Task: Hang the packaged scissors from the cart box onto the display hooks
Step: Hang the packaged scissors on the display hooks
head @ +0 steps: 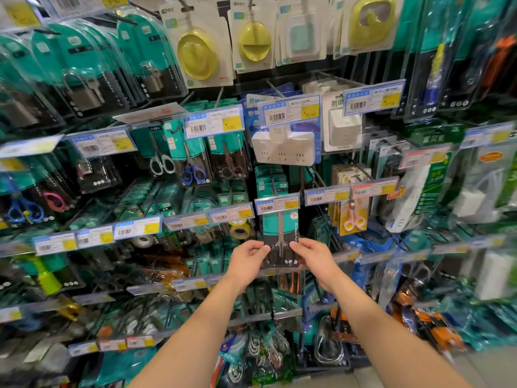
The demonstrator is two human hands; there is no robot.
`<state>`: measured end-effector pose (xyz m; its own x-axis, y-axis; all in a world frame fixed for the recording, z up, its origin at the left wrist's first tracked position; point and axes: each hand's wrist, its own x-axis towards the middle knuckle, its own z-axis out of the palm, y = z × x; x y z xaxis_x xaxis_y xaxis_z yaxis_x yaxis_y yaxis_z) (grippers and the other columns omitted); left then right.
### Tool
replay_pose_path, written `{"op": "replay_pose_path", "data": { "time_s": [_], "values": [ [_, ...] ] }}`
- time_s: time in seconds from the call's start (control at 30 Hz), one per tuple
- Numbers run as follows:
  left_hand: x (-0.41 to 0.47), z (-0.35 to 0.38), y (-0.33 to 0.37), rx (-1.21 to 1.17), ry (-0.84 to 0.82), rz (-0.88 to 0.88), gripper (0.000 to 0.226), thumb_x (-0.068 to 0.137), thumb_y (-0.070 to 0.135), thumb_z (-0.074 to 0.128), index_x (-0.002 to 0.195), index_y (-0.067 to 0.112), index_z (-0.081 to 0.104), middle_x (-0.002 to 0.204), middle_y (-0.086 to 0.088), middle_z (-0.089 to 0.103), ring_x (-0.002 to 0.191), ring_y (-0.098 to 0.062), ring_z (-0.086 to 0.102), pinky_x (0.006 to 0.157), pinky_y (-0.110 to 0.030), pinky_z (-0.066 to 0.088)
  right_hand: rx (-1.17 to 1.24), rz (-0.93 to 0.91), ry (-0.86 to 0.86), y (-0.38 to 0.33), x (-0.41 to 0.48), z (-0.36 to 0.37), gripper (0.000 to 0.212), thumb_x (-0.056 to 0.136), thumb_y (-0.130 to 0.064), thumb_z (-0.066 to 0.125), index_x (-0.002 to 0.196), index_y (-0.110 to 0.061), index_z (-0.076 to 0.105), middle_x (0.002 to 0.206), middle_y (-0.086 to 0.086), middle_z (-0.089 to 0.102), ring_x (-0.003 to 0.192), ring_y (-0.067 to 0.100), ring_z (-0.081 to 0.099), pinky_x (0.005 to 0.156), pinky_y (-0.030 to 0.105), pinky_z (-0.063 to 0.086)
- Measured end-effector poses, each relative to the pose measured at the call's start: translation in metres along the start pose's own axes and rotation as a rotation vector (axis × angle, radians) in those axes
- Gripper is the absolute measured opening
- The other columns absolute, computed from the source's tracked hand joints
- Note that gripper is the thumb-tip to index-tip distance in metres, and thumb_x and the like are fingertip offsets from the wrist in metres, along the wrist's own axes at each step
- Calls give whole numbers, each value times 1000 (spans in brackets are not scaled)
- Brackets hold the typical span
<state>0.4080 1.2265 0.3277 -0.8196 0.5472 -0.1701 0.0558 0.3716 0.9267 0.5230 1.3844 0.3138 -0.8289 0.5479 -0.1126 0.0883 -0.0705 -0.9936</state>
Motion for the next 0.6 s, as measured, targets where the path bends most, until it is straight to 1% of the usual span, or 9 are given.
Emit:
{"op": "replay_pose_path", "data": {
  "time_s": [0.07, 0.13, 0.2, 0.27, 0.33, 0.4, 0.43, 0.53, 0.6],
  "values": [
    [-1, 0, -3, 0, -4, 5, 27, 97, 33, 68, 120, 17, 69, 110, -1, 74, 102, -20, 71, 90, -33, 54, 0, -13, -17, 1, -1, -1, 21, 100, -23, 63, 88, -10, 76, 78, 1, 72, 74, 15, 64, 65, 31, 49],
    [0, 0, -4, -14, -8, 3, 19, 98, 33, 67, 113, 22, 70, 108, -1, 75, 99, -21, 72, 90, -36, 56, -10, -24, -30, 2, 0, -2, 22, 100, -24, 63, 90, -7, 75, 81, 5, 70, 74, 17, 62, 67, 34, 49],
    [0, -1, 0, -19, -18, -5, 9, 98, 32, 66, 106, 27, 68, 105, -1, 76, 96, -25, 73, 88, -38, 57, -17, -40, -26, -1, 0, -3, 21, 100, -21, 63, 87, -11, 75, 80, 3, 71, 71, 12, 63, 65, 30, 50],
    [1, -1, 3, -16, -23, -14, 12, 99, 31, 66, 110, 25, 66, 104, -1, 75, 95, -26, 74, 85, -35, 57, -29, -58, -27, -2, 2, -4, 20, 100, -18, 62, 86, -15, 76, 79, 0, 73, 69, 9, 64, 63, 26, 50],
    [-1, -1, 5, -10, -30, -15, 18, 99, 31, 65, 115, 21, 66, 104, 1, 74, 94, -24, 74, 81, -30, 56, -39, -71, -35, 0, 4, -4, 20, 100, -20, 62, 87, -16, 77, 82, 5, 74, 74, 13, 64, 67, 33, 51],
    [-2, -1, 3, -15, -35, -21, 21, 100, 30, 65, 117, 19, 66, 104, 2, 73, 89, -20, 73, 75, -26, 53, -33, -89, -55, 4, 5, -4, 19, 100, -25, 62, 94, -15, 77, 93, 17, 74, 83, 20, 65, 79, 47, 54],
    [-2, -2, 2, -24, -42, -23, 22, 100, 31, 64, 118, 19, 66, 105, 2, 72, 87, -17, 72, 73, -24, 51, -32, -90, -62, 6, 4, -4, 19, 99, -27, 62, 97, -16, 77, 99, 21, 73, 87, 23, 65, 86, 50, 54],
    [1, -7, 3, -37, -83, -36, 26, 99, 32, 65, 120, 17, 66, 105, 2, 72, 83, -14, 71, 69, -23, 53, -8, -87, -64, 9, 5, -2, 21, 99, -29, 62, 102, -16, 77, 103, 23, 73, 91, 24, 66, 88, 46, 53],
    [7, -9, 5, -38, -79, -42, 29, 98, 31, 68, 122, 15, 66, 105, 0, 73, 80, -14, 72, 77, -31, 58, -7, -71, -42, 10, 11, -1, 29, 97, -35, 64, 101, -8, 74, 100, 30, 68, 85, 20, 59, 81, 38, 47]
  ]
}}
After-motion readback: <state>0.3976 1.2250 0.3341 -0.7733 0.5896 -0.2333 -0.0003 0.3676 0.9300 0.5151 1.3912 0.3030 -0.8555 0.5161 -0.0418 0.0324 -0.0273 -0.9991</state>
